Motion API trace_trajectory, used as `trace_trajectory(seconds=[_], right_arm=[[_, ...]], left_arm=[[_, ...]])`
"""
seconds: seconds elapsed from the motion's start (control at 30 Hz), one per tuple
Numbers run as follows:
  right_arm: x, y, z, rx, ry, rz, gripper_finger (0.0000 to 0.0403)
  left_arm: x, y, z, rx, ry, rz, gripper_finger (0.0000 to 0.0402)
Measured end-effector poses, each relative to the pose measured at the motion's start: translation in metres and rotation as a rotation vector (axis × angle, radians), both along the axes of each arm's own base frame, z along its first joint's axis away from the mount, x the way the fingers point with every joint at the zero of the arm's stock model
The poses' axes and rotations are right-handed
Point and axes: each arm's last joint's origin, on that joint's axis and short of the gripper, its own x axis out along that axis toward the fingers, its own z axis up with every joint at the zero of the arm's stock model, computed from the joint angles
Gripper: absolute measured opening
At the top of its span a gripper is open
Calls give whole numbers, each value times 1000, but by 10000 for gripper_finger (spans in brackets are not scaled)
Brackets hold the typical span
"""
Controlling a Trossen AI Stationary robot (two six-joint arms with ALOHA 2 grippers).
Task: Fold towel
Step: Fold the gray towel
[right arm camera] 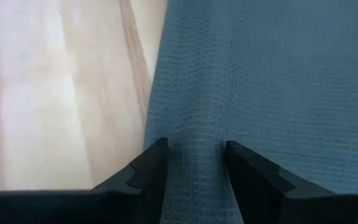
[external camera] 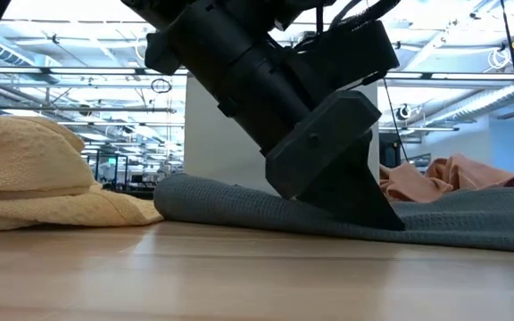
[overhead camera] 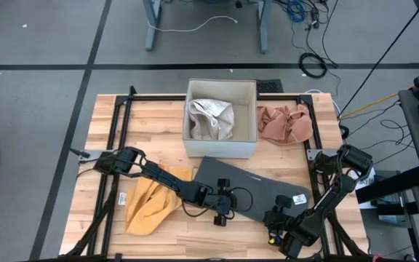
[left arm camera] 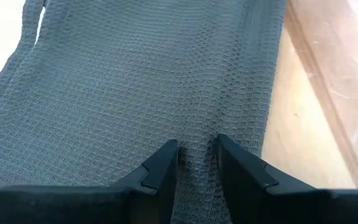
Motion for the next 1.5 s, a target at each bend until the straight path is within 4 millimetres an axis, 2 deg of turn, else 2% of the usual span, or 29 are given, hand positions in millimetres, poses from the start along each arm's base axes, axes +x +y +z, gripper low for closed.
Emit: trace_trajectory(seconds=[0.23, 0.67, 0.97, 1.2, 1.5], right_arm=[[-3, -5, 14, -4, -6, 13, 150], [-8, -13, 15, -55, 23, -58, 150], [-5, -3, 24, 14, 72, -21, 150], [-7, 8, 37, 19, 44, 12, 150], [-5, -12, 48, -179, -77, -143, 150]], left_arm=[[-7, -5, -2, -8, 74, -53, 119], [-22, -35, -6, -23, 149, -219, 119], [-8, -38, 15, 143, 81, -196, 119], [3, -34, 30, 152, 61, -182, 119], [12, -30, 38, 140, -18, -145, 119]])
